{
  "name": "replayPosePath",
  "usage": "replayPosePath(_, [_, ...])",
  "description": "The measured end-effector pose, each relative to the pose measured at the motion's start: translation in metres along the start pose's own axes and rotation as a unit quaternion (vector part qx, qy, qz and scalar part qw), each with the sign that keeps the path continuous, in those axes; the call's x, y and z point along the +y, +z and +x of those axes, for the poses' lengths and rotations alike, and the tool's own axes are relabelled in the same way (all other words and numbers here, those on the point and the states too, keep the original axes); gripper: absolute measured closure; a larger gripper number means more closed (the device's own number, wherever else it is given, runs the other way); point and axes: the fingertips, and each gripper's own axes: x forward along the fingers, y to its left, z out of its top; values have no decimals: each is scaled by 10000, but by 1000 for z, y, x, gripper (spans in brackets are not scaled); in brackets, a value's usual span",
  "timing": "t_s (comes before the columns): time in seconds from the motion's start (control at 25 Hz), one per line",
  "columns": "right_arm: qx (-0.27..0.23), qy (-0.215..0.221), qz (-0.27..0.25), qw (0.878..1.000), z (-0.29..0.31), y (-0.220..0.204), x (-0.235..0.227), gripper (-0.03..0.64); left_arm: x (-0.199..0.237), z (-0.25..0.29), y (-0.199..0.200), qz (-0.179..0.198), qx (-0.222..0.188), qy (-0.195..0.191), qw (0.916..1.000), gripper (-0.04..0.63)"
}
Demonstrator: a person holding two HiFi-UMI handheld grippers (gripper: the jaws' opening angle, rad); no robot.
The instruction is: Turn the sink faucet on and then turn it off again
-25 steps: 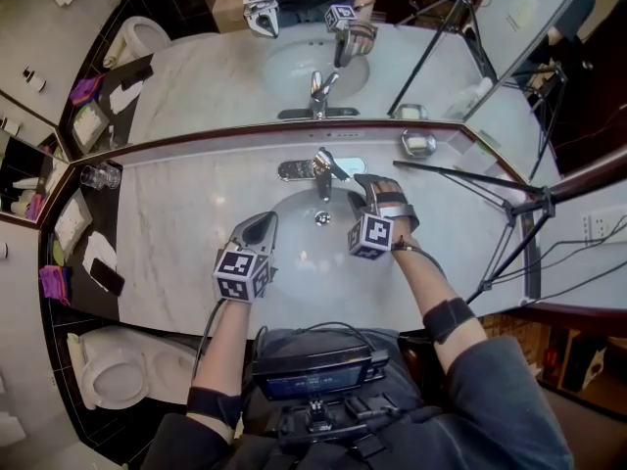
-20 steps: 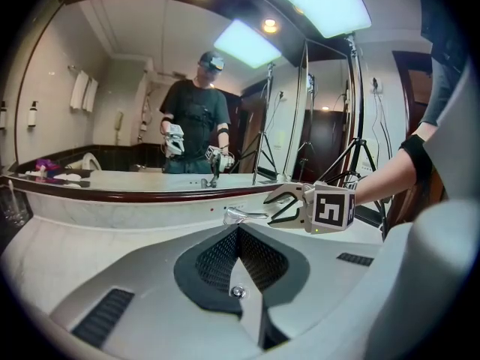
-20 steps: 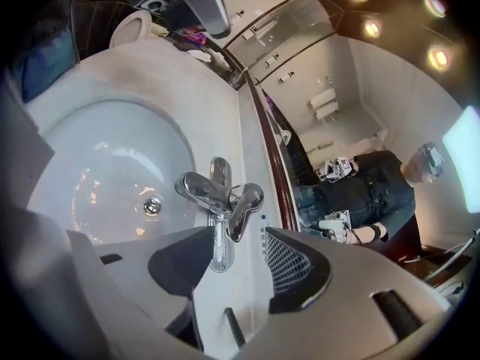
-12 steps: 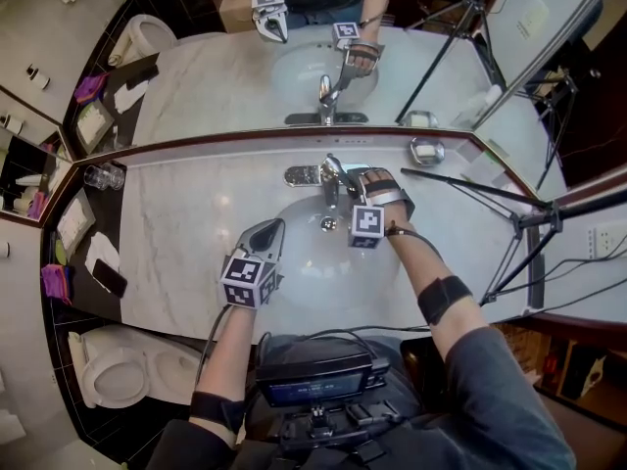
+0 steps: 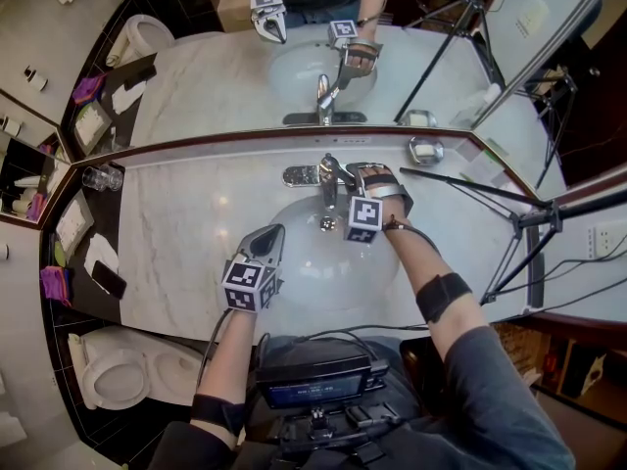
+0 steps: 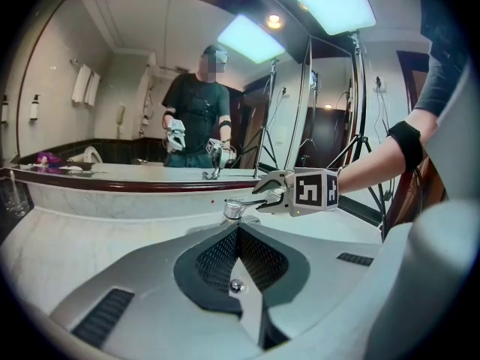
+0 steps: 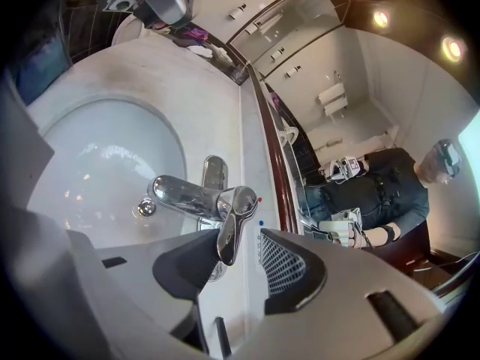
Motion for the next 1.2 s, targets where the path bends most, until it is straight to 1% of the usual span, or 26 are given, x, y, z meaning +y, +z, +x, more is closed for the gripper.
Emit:
replayPosePath(0.16, [-40,-23,189,9998,-2,5,-11,431,3,-1,-2,-44,0,40,10000,594])
replayPosePath(0.32, [-51,-4,199,9998,-4,10,-20,432,3,0,-1,-61,-14,45,10000,594])
replayPosePath(0.44, [-110,-89,345,9993,-1,14,-26,433,3,0,-2,-63,-7,36,10000,594])
replayPosePath(0.76, [-85,-41,660,9978,4,17,-37,434,5,0,-1,-78,-21,52,10000,594])
replayPosePath(1.04, [-45,3,621,9981,4,16,-36,431,6,-1,-2,-92,-12,79,9999,594])
replayPosePath(1.2, [29,89,717,9974,4,12,-34,429,5,-1,-2,-88,-15,81,9999,594])
